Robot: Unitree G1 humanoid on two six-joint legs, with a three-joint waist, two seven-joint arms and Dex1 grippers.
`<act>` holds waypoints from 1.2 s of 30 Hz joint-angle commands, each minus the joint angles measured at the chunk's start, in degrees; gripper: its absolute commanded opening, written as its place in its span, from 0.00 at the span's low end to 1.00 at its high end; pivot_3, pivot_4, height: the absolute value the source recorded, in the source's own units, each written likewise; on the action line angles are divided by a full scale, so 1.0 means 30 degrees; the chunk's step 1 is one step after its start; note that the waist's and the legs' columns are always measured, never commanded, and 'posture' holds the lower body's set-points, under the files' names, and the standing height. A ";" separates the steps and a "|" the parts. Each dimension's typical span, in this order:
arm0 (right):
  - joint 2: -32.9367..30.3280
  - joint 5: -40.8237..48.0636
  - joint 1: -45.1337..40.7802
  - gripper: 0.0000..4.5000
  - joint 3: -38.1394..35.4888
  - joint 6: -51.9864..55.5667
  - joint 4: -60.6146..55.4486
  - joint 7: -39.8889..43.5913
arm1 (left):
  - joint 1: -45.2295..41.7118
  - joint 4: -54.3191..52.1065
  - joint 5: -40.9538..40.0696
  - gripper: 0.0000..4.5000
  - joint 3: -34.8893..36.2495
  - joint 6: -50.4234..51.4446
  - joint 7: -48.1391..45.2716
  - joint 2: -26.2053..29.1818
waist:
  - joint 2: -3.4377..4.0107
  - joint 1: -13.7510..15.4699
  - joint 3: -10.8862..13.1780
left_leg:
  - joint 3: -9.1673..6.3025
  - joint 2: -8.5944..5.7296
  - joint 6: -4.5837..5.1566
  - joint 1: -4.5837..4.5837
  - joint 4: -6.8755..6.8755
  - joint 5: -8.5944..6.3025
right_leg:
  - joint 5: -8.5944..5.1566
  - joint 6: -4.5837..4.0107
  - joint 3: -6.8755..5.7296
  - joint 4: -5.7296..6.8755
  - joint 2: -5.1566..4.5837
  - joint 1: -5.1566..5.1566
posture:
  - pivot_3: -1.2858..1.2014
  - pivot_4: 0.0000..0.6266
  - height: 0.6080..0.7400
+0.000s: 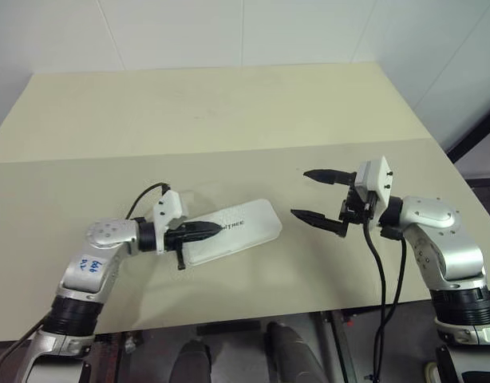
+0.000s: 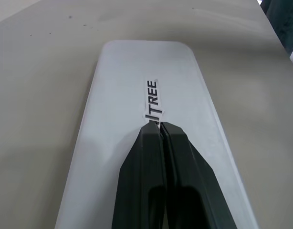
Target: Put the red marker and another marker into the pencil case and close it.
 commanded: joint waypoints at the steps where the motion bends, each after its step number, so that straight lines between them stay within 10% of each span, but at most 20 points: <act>1: 0.0144 0.0379 0.0127 1.00 -0.0383 -0.0302 -0.0916 -0.0377 | -0.0079 -0.0047 0.0581 0.00 -0.1283 0.0604 0.0216 -0.0465 | 0.0007 0.0176 -0.0004 | -0.0001 -0.0002 0.0001 0.0003 0.0007 0.0001 | 0.0003 0.0004 0.0003 -0.0001 0.0000 0.0004 | 0.52 0.24 1.00; 22: 0.0725 0.0306 0.0665 1.00 -0.0262 -0.0652 -0.1232 -0.1344 | -0.0947 -0.0597 0.1254 0.00 -0.3260 0.2729 0.0096 -0.0376 | 0.0075 0.0542 -0.0056 | 0.0000 -0.0010 0.0001 0.0014 0.0015 0.0001 | -0.0008 -0.0018 0.0009 -0.0034 -0.0001 0.0031 | 0.52 0.24 1.00; 36: 0.0100 0.0457 0.0281 1.00 -0.0669 -0.0742 -0.0100 -0.0399 | 0.0046 -0.2500 -0.5011 0.00 0.4698 0.2614 -0.0622 0.0233 | 0.0065 0.0268 -0.0048 | -0.0002 -0.0007 0.0002 -0.0022 -0.0038 -0.0001 | -0.0004 -0.0007 0.0003 -0.0041 0.0000 -0.0021 | 0.52 0.24 1.00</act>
